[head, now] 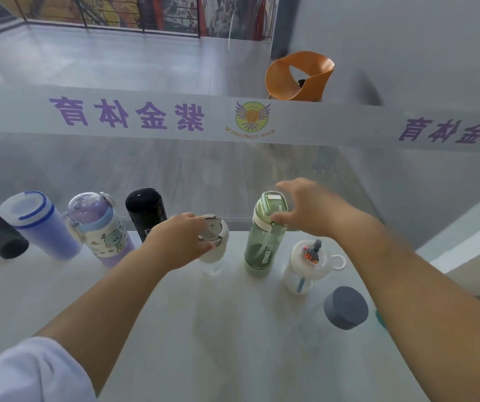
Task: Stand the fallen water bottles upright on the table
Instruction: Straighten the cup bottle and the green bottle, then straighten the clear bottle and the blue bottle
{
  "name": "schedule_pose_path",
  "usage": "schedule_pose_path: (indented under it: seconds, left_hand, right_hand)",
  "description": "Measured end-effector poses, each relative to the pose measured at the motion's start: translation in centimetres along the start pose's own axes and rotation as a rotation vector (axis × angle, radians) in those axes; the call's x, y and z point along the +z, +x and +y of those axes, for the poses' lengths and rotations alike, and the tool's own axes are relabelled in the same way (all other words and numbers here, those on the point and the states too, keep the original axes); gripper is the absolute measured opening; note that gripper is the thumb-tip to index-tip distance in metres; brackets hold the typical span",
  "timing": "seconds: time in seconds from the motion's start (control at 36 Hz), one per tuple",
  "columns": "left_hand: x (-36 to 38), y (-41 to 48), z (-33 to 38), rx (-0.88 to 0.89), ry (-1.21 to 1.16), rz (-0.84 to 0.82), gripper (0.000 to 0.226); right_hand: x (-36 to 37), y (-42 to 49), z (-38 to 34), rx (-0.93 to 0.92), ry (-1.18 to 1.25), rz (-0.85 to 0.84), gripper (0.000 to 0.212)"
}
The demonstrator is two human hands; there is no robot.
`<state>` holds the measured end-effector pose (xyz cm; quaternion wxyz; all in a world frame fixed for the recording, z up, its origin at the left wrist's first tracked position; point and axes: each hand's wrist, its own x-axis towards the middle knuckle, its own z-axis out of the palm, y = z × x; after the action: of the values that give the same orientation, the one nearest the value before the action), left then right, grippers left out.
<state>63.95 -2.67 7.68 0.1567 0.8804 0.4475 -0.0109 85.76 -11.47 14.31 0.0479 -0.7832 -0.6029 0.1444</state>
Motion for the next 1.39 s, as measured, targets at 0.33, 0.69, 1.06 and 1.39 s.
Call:
schedule_pose_path:
  seconds: [0.33,0.69,1.06,1.39]
  left_hand:
    - [0.5,-4.2,2.5,0.143,0.043,-0.037,0.042]
    - [3.7,-5.8,7.9,0.287,-0.006,-0.163,0.038]
    - [6.5,-3.2,12.9,0.144,-0.078,-0.127,0.045]
    - [8.7,-0.2,17.2,0.016,-0.086,-0.084,0.070]
  right_hand:
    - [-0.5,-9.1,2.2,0.202,0.043,0.058,0.054]
    - [2.0,-15.9,6.4,0.273,0.042,0.041,0.055]
    - [5.7,-13.0,10.5,-0.166,0.035,-0.198,0.071]
    - [3.7,-10.3,16.3,-0.272,0.045,-0.160,0.050]
